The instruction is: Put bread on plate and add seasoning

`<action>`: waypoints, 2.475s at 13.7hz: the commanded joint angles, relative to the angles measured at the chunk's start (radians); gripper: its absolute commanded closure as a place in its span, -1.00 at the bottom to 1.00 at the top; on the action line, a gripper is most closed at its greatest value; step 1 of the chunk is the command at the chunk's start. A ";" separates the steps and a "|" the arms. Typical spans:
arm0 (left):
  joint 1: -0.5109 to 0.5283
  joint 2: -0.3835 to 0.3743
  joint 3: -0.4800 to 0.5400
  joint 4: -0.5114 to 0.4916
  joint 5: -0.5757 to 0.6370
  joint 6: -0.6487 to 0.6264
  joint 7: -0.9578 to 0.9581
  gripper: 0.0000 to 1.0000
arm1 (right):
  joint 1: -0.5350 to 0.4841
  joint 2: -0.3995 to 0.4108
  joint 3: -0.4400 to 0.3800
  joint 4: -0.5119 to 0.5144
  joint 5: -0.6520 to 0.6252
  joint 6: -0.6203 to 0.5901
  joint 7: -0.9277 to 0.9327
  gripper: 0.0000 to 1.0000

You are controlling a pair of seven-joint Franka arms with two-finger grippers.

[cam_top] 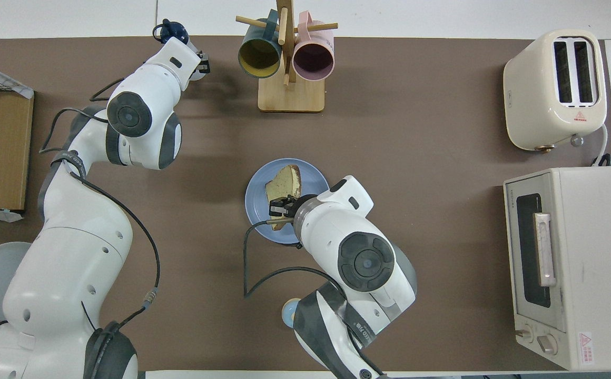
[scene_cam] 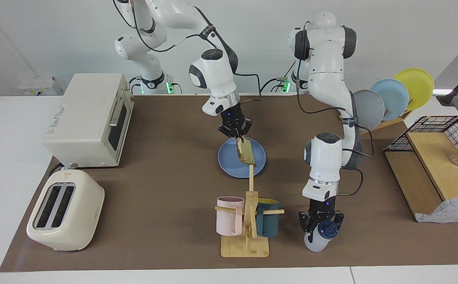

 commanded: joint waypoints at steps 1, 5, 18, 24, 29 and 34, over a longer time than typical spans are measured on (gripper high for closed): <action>0.045 -0.070 -0.014 -0.020 0.003 -0.068 0.024 1.00 | -0.013 -0.026 0.005 -0.047 0.011 0.016 0.017 0.56; 0.045 -0.267 -0.039 -0.155 -0.002 -0.185 0.036 1.00 | -0.013 -0.028 0.004 -0.035 0.010 -0.021 0.021 -1.00; -0.004 -0.934 -0.046 -0.498 -0.157 -1.163 1.284 1.00 | -0.140 -0.100 -0.002 0.018 0.005 -0.150 0.004 -1.00; -0.175 -1.246 -0.078 -0.936 -0.158 -0.947 1.187 1.00 | -0.229 -0.125 -0.004 0.221 0.011 -0.573 -0.201 -1.00; -0.178 -1.239 -0.177 -0.933 -0.158 -0.921 1.096 1.00 | -0.131 -0.256 0.013 0.232 0.339 -0.667 -0.166 -0.78; -0.178 -1.237 -0.178 -0.931 -0.158 -0.921 1.095 1.00 | -0.011 -0.266 0.088 0.262 0.340 -0.618 0.017 -0.14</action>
